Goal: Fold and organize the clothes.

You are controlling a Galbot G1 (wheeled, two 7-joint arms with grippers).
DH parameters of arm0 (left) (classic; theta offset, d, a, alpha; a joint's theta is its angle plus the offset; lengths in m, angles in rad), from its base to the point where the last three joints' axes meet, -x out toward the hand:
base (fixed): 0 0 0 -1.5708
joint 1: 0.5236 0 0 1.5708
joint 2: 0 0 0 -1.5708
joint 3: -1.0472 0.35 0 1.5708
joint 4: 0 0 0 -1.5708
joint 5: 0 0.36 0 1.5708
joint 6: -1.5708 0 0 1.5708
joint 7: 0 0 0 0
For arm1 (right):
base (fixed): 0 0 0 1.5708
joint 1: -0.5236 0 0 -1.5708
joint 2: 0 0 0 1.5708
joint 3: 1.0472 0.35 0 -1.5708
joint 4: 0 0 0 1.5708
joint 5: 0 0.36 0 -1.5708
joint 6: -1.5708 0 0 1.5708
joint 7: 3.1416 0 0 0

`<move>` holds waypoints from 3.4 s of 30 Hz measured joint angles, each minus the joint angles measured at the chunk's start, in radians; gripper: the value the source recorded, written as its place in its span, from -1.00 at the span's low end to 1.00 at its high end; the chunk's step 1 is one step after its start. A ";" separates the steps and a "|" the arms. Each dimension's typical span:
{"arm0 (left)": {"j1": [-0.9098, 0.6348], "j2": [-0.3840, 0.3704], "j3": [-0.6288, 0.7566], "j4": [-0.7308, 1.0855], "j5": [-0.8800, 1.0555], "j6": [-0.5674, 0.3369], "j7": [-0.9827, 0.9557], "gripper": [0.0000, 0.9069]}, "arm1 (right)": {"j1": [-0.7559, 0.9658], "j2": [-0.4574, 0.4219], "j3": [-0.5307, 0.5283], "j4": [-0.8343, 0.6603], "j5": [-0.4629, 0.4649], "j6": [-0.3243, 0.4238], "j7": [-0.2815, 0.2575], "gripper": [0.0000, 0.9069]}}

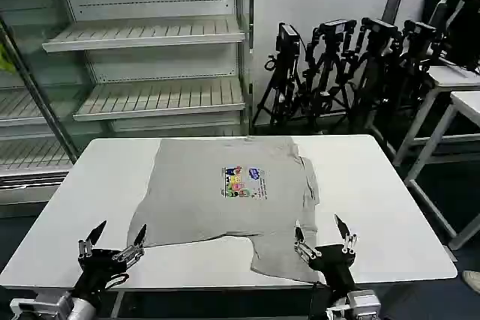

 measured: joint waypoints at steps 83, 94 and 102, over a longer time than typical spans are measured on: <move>-0.022 0.119 0.004 0.022 -0.070 0.100 -0.040 -0.96 | -0.072 -0.032 0.061 0.103 0.112 0.068 0.001 -1.00; -0.123 0.158 0.066 0.112 -0.079 0.070 -0.059 -0.96 | 0.133 -0.091 0.054 -0.029 0.191 0.050 0.000 -1.00; -0.228 0.170 0.128 0.205 -0.081 0.045 -0.072 -0.96 | 0.293 -0.113 0.019 -0.148 0.231 0.027 -0.001 -1.00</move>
